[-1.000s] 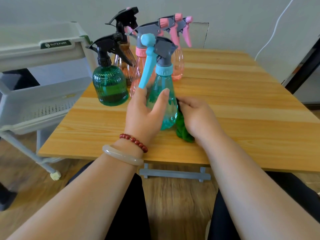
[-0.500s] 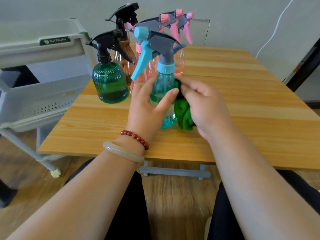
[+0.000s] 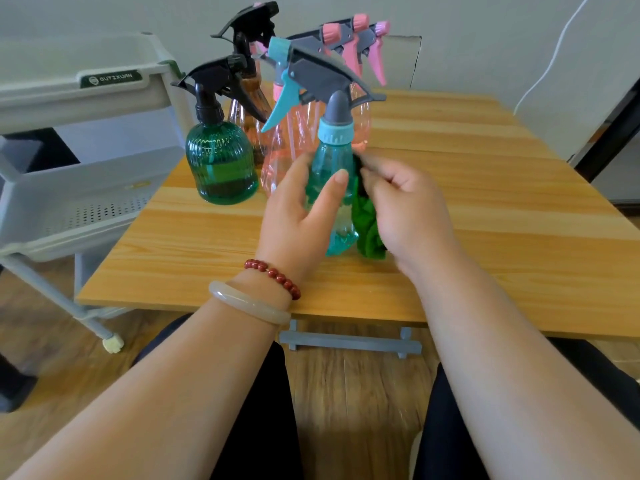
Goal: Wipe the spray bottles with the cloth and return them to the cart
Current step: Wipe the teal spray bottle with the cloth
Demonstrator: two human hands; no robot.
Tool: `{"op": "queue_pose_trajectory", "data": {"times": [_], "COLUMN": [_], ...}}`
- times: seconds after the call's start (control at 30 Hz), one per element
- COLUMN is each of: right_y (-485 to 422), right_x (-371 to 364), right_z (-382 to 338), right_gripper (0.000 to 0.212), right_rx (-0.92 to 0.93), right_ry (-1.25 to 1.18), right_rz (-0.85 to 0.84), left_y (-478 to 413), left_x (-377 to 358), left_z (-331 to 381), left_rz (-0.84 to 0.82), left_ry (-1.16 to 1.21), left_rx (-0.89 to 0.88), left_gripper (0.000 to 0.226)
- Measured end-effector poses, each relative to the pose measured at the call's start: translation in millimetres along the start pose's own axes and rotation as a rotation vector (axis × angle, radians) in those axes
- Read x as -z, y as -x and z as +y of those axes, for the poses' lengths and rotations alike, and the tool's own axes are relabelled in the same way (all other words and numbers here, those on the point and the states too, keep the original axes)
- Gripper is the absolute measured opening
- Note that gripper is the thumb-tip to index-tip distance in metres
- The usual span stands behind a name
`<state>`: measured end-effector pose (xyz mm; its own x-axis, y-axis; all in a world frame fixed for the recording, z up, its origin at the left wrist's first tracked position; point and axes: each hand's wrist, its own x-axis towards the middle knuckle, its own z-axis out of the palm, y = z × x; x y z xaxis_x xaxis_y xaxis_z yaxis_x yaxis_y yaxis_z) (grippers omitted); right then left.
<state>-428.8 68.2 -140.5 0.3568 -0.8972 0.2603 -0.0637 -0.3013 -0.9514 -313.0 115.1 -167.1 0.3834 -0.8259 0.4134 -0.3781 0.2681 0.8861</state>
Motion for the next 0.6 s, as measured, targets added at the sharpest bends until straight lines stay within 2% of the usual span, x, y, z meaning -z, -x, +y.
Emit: {"op": "queue_pose_trajectory", "data": {"times": [0.1,0.17,0.23,0.3,0.37,0.47,0.53,0.6], "right_y": [0.4,-0.9,-2.9,-4.0,-3.1,-3.0,-4.9,-6.9], "right_x": [5.3,7.1,6.0,4.3,4.9,9.2,9.1,7.0], "right_z": [7.3,6.0,0.9,-2.2,4.4,15.6,15.4,9.2], "right_gripper": [0.036,0.037,0.039,0.039,0.040,0.039,0.042,0.042], "right_rx": [-0.162,-0.173,-0.073,0.008,-0.001,-0.138,-0.136,-0.049], "right_ry": [0.315,0.261,0.041,-0.095,0.052,0.344,0.278,0.075], "right_rz": [-0.064,-0.050,-0.003,-0.005,-0.019,-0.083,-0.068,0.005], "left_y": [-1.6,-1.7,-2.0,-2.7,-3.0,-0.2,1.0,1.2], "left_x": [0.2,1.3,2.0,2.1,2.4,2.6,1.5,-0.2], "left_z": [-3.1,-3.4,-3.7,-4.0,-6.0,-5.3,-5.4,-5.0], "left_rz": [-0.010,0.022,0.046,0.054,0.072,0.114,0.101,0.076], "left_ry": [-0.039,-0.133,-0.172,-0.197,-0.157,-0.037,0.006,0.022], "left_rx": [-0.009,-0.037,-0.057,-0.076,-0.062,-0.014,-0.008,-0.017], "left_gripper": [0.064,0.060,0.052,0.061,0.064,0.046,0.045,0.051]}}
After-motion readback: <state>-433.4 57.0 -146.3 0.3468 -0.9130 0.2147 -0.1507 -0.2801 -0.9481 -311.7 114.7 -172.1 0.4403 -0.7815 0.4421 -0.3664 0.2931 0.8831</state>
